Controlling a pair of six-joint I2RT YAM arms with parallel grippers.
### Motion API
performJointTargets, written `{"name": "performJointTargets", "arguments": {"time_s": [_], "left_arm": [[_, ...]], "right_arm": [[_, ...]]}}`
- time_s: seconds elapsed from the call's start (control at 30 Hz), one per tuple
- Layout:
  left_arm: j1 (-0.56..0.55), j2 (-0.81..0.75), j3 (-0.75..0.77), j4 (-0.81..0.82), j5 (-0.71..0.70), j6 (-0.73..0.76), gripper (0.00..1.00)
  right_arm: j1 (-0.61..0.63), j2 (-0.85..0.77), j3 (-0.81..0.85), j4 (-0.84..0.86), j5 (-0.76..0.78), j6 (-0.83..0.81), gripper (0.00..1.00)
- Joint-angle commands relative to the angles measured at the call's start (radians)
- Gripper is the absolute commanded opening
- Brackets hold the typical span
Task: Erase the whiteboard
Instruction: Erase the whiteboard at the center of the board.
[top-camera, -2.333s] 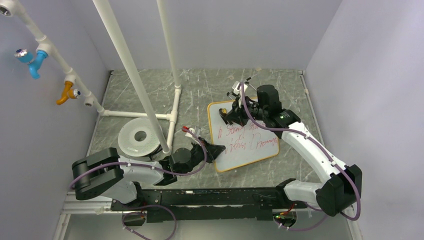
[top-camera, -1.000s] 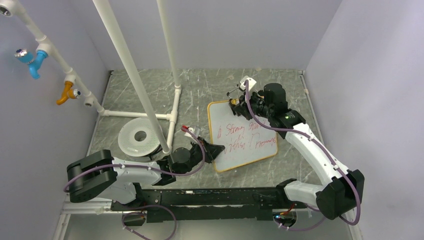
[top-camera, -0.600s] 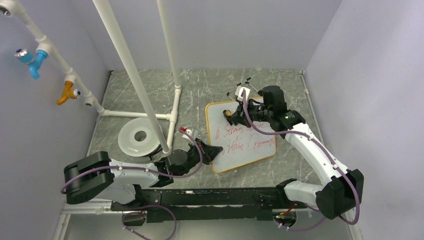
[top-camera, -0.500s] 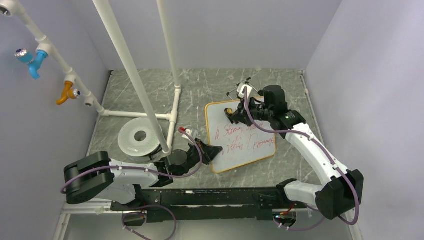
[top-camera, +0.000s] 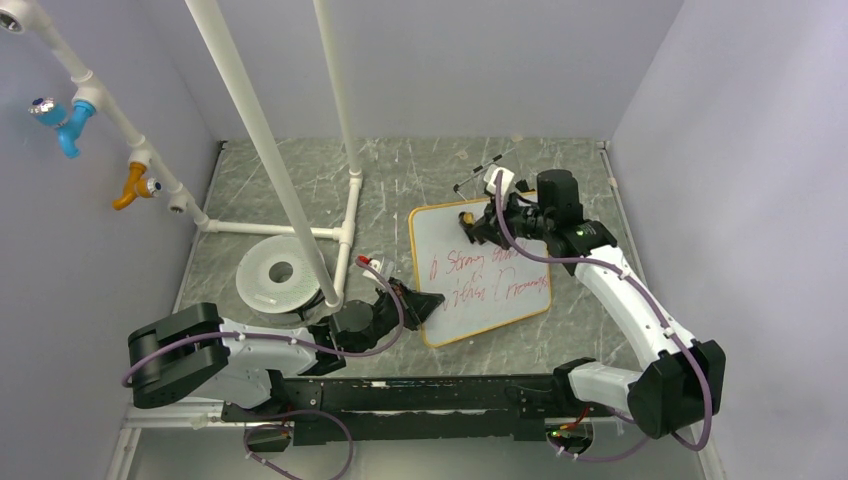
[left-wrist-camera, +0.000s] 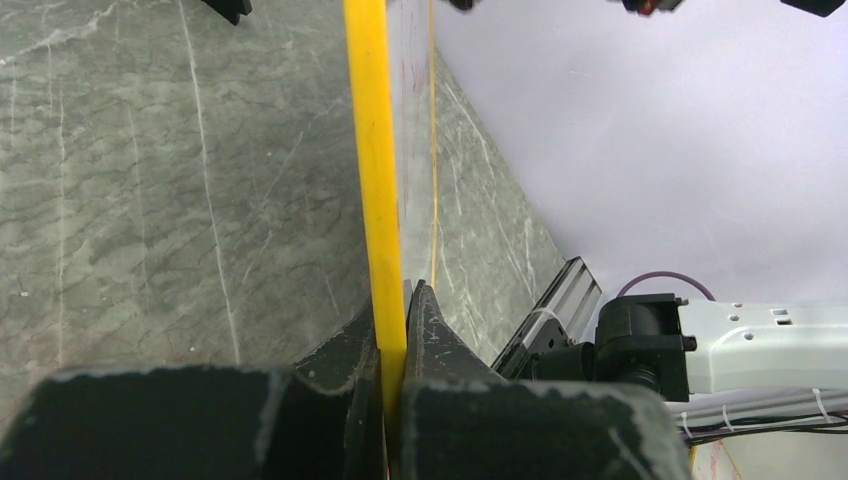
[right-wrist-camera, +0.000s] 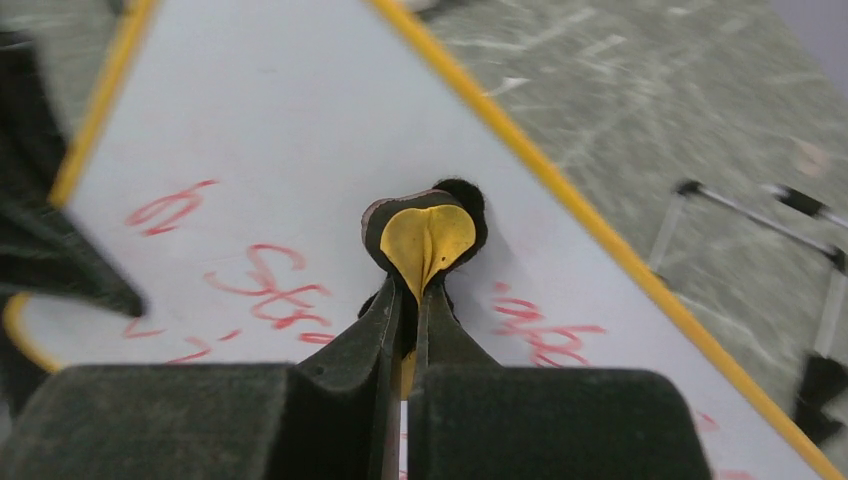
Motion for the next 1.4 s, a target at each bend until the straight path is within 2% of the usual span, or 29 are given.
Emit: {"name": "performJointTargets", "arguments": {"time_s": [0.0, 0.07, 0.2, 0.3, 0.43, 0.5, 0.63, 0.73, 0.8, 0.87, 0.9, 0.97, 1.03, 1.23, 1.3, 1.37], "left_arm": [[-0.013, 0.046, -0.02, -0.168, 0.046, 0.241, 0.0], [-0.014, 0.053, -0.017, -0.16, 0.052, 0.242, 0.0], [-0.014, 0.06, -0.015, -0.153, 0.06, 0.246, 0.0], [-0.014, 0.064, -0.019, -0.147, 0.063, 0.245, 0.0], [-0.013, 0.067, -0.018, -0.14, 0.07, 0.247, 0.0], [-0.014, 0.067, -0.02, -0.138, 0.072, 0.244, 0.0], [-0.014, 0.069, -0.019, -0.132, 0.081, 0.252, 0.0], [-0.014, 0.07, -0.014, -0.129, 0.098, 0.263, 0.0], [-0.013, 0.073, -0.011, -0.124, 0.107, 0.268, 0.0], [-0.013, 0.075, -0.009, -0.122, 0.116, 0.27, 0.0], [-0.014, 0.078, -0.01, -0.119, 0.119, 0.269, 0.0], [-0.014, 0.082, -0.013, -0.113, 0.123, 0.268, 0.0], [-0.014, 0.081, -0.014, -0.113, 0.12, 0.268, 0.0], [-0.014, 0.076, -0.013, -0.128, 0.115, 0.266, 0.0], [-0.013, 0.074, -0.013, -0.13, 0.118, 0.266, 0.0], [-0.013, 0.072, -0.009, -0.137, 0.122, 0.268, 0.0]], "right_arm": [[0.045, 0.023, 0.023, -0.117, -0.285, -0.093, 0.0], [0.044, 0.02, 0.017, -0.038, -0.174, 0.008, 0.0], [0.007, 0.017, -0.005, 0.115, 0.222, 0.211, 0.0], [-0.005, 0.006, -0.013, 0.139, 0.333, 0.226, 0.0], [-0.006, 0.006, -0.003, 0.098, 0.316, 0.159, 0.0], [-0.006, 0.006, -0.002, 0.065, 0.243, 0.108, 0.0], [0.008, 0.015, 0.003, -0.066, -0.113, -0.06, 0.0], [0.027, 0.012, 0.032, -0.155, -0.291, -0.146, 0.0], [0.023, 0.01, 0.037, -0.114, -0.258, -0.073, 0.0], [0.01, 0.005, 0.019, -0.009, -0.122, 0.038, 0.0], [-0.001, 0.003, 0.012, 0.032, 0.006, 0.096, 0.0], [-0.015, -0.004, 0.005, 0.083, 0.168, 0.159, 0.0], [-0.023, -0.011, 0.0, 0.102, 0.247, 0.178, 0.0], [-0.025, -0.008, 0.003, 0.093, 0.287, 0.16, 0.0], [-0.024, -0.006, 0.007, 0.049, 0.201, 0.104, 0.0], [-0.023, -0.004, 0.004, 0.003, 0.034, 0.036, 0.0]]}}
